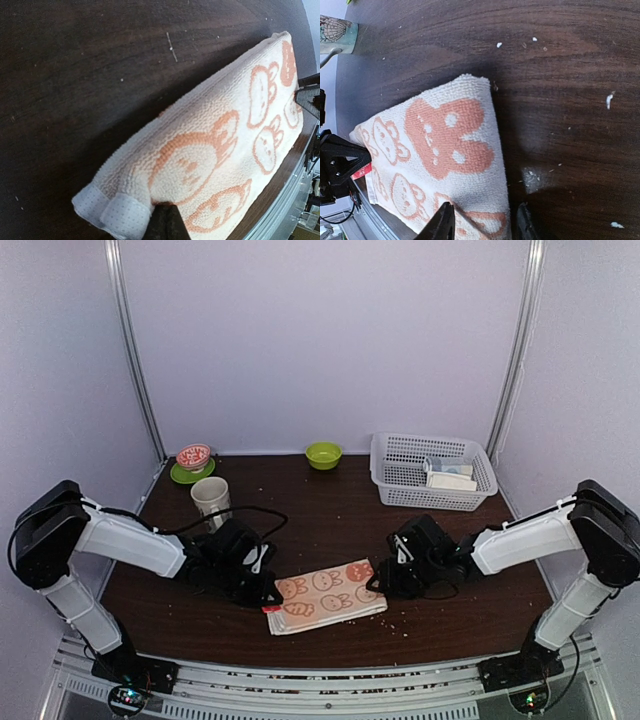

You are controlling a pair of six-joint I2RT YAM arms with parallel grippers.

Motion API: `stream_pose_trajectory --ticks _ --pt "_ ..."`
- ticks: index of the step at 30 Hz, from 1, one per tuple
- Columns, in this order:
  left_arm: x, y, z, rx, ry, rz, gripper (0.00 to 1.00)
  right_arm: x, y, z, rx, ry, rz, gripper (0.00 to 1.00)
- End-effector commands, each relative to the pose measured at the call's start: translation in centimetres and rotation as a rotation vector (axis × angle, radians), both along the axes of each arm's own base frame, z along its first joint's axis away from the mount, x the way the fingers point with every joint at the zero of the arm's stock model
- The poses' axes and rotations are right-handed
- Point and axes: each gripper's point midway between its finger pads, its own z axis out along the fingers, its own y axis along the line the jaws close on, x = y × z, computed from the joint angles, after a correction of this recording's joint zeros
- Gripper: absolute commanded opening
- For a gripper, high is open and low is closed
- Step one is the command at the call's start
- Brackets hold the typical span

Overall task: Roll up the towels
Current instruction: Smooth out the towel at the center of the board, then roll the towel at the center of the board.

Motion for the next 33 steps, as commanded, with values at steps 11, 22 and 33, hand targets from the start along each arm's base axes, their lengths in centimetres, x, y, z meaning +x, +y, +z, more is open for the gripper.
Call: stream_pose_trajectory --ticks 11,22,33 --pt "-1.1 1.3 -3.0 0.089 0.056 -0.025 0.0 0.5 -5.3 -0.8 -0.227 -0.038 -0.06 0.0" --pt "-0.7 -3.0 -3.0 0.015 0.06 -0.101 0.0 1.0 -5.9 4.1 -0.551 -0.19 0.047 0.0" --pt "-0.7 -3.7 -2.8 0.0 0.057 -0.119 0.0 -0.3 0.7 3.0 -0.515 -0.177 0.154 0.0"
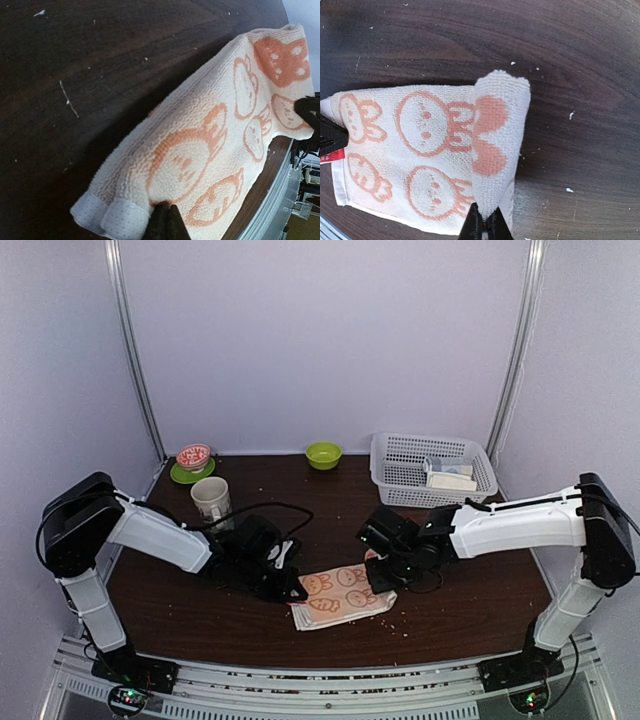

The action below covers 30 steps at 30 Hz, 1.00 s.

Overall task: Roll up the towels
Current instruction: Roll the towel at the center of the board.

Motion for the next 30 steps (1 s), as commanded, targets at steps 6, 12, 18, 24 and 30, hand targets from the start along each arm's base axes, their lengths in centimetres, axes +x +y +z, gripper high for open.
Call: stream_pose_trajectory --ticks 6,12,18,24,30 --pt "-1.8 1.9 -2.8 0.098 0.053 -0.021 0.0 -0.5 2.7 -2.1 0.021 0.062 0.028 0.0" --pt "-1.6 1.7 -2.2 0.094 0.045 -0.025 0.0 -1.5 3.6 -2.5 0.069 0.103 0.086 0.0" --pt "-1.2 1.4 0.7 0.07 -0.005 -0.047 0.17 -1.6 4.1 -3.6 0.128 0.141 0.066 0.18" --pt "-1.0 1.0 5.1 0.039 -0.08 -0.106 0.44 -1.8 4.5 -3.9 0.182 0.155 0.069 0.29" --pt "0.1 -0.3 9.6 -0.037 -0.131 -0.081 0.44 -1.9 4.3 -4.3 0.208 0.146 0.082 0.39"
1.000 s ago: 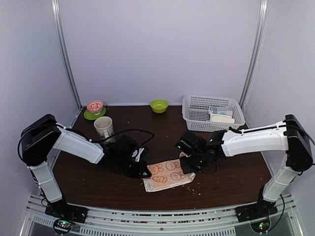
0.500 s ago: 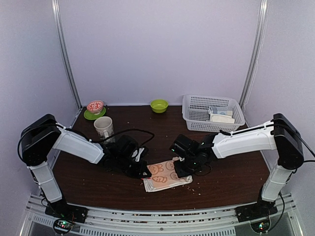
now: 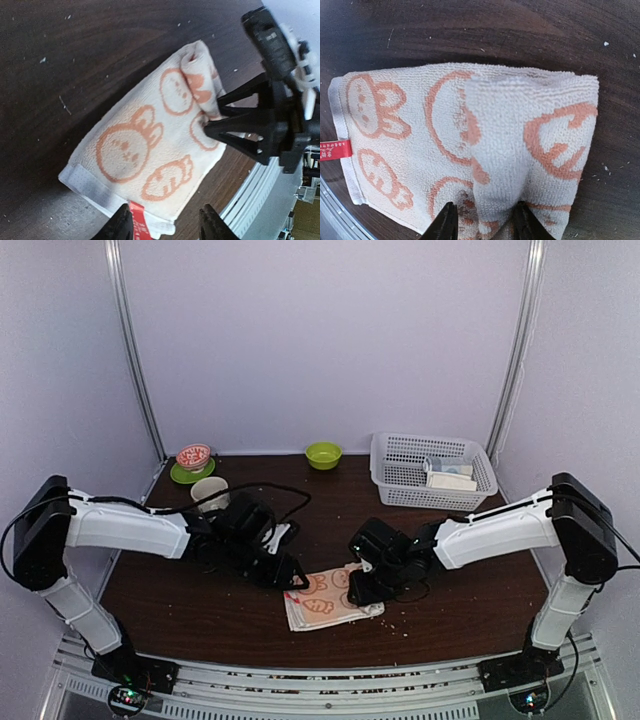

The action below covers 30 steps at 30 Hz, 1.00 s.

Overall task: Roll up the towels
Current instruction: Roll the towel at the center of the board.

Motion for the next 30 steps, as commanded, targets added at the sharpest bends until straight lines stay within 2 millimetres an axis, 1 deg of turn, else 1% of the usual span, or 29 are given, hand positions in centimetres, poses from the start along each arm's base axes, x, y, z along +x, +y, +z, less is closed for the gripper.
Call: stream_pose_trajectory --ticks 1,4,7,9,11,13,17,21,26,30 --pt "1.2 -1.5 3.9 -0.073 -0.059 0.004 0.43 -0.3 -0.3 -0.7 0.023 0.008 0.004 0.4" --pt "2.3 -3.4 4.8 -0.133 -0.061 0.015 0.39 -0.5 -0.3 -1.1 0.039 0.011 0.007 0.41" --pt "3.2 -5.8 4.9 -0.195 -0.03 0.011 0.31 -0.7 -0.5 -1.3 0.058 0.008 0.01 0.43" --pt "3.7 -7.2 4.4 -0.225 -0.005 0.009 0.21 -0.6 -0.5 -1.2 0.07 0.001 0.011 0.44" --pt "4.3 -8.4 4.1 -0.252 0.01 0.003 0.1 -0.6 -0.6 -1.2 0.071 -0.009 0.016 0.44" --pt "4.9 -9.4 3.7 -0.261 0.019 0.0 0.01 -0.6 -0.7 -1.2 0.071 -0.018 0.019 0.43" --pt "5.7 -11.1 3.6 -0.283 0.032 -0.011 0.0 -0.6 -0.8 -1.3 0.072 -0.02 0.019 0.43" --pt "6.3 -12.1 3.2 -0.295 0.043 -0.017 0.0 -0.5 -0.7 -1.2 0.075 -0.021 0.021 0.42" --pt "6.4 -13.0 1.5 -0.287 0.084 -0.028 0.0 -0.5 -0.6 -1.1 0.074 -0.021 0.024 0.42" --pt "6.1 -12.9 -0.3 -0.261 0.119 -0.034 0.0 -0.5 -0.5 -0.7 0.078 -0.024 0.034 0.42"
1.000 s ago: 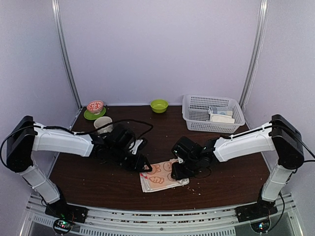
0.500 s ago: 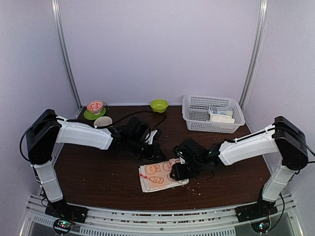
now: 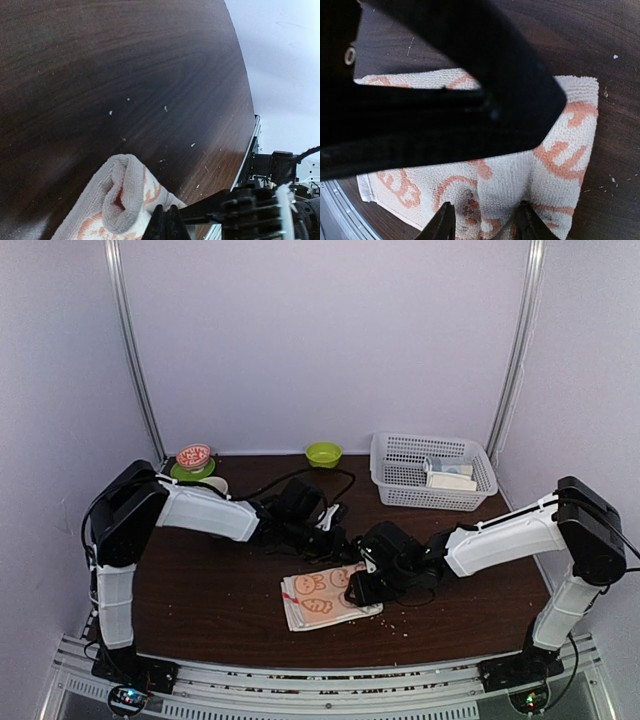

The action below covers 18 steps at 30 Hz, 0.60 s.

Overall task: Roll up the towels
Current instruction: Roll the towel at the center of the board.

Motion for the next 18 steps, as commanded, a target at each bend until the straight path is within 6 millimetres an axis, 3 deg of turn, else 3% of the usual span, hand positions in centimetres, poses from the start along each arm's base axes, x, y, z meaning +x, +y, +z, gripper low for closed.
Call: stream_pose_trajectory --ticks 1,7,9,12,18 --pt "-0.4 -0.9 -0.7 -0.024 0.024 -0.031 0.0 -0.5 -0.9 -0.8 -0.042 0.019 0.012 0.42" --pt "-0.6 -0.4 -3.0 0.012 0.055 -0.031 0.0 -0.5 -0.5 0.2 -0.021 0.014 0.03 0.44" --pt "-0.7 -0.3 -3.8 0.023 0.067 -0.031 0.0 -0.6 -0.3 1.1 -0.006 0.013 0.04 0.51" --pt "-0.3 0.0 -4.3 0.021 0.077 -0.016 0.0 -0.9 -0.9 2.2 -0.012 0.015 0.054 0.59" --pt "-0.5 0.4 -5.4 0.042 0.088 -0.022 0.0 -1.2 -3.2 4.2 -0.006 -0.008 0.028 0.61"
